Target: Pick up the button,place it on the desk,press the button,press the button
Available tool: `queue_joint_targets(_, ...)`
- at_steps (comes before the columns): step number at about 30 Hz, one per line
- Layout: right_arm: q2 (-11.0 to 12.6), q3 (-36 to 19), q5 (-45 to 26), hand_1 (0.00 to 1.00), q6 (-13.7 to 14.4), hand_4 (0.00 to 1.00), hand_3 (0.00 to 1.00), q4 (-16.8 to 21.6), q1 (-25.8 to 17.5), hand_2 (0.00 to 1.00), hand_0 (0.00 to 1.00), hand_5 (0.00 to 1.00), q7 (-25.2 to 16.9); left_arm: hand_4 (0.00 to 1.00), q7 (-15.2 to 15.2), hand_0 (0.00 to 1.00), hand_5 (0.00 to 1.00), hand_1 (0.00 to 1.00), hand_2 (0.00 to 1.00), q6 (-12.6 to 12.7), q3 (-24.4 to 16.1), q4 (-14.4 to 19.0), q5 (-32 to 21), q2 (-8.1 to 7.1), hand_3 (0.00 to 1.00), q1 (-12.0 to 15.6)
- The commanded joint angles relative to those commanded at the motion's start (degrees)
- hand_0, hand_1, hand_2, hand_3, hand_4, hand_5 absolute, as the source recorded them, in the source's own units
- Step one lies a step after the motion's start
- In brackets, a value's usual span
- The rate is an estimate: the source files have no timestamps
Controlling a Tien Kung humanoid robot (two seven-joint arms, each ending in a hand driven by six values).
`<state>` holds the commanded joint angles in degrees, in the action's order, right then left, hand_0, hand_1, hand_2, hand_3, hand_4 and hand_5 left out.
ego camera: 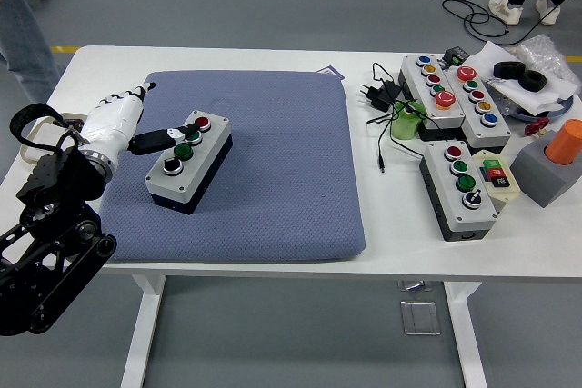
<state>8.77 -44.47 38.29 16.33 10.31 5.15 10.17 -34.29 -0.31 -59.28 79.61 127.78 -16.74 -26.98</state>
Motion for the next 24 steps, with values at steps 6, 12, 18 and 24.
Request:
queue_joint_targets(6, 0.0, 0.0, 0.1, 0.477, 0.0, 0.280, 0.582, 0.0, 0.0, 0.539, 0.627, 0.022, 0.0, 0.998, -1.3, 0.974, 0.864, 0.998, 0.998, -2.0, 1.1, -0.1, 1.8, 0.73, 0.998, -0.3)
queue_joint_targets(12, 0.0, -0.1, 0.1, 0.477, 0.1, 0.279, 0.582, 0.0, 0.1, 0.539, 0.627, 0.022, 0.0, 0.998, -0.9, 0.968, 0.872, 0.998, 0.998, -1.7, 1.8, -0.7, -3.9, 1.34, 0.998, -0.4)
queue_joint_targets(18, 0.1, -0.2, 0.2, 0.477, 0.1, 0.279, 0.582, 0.0, 0.1, 0.539, 0.627, 0.022, 0.0, 0.998, -1.2, 0.961, 0.878, 0.998, 0.998, -1.7, 2.2, -2.1, -6.3, 1.94, 0.998, -0.7)
queue_joint_targets(24, 0.1, -0.2, 0.3, 0.477, 0.1, 0.279, 0.582, 0.0, 0.1, 0.539, 0.627, 0.022, 0.0, 0.998, -1.7, 0.966, 0.862, 0.998, 0.998, -2.1, 2.5, -4.7, -4.3, 2.73, 0.998, -1.1)
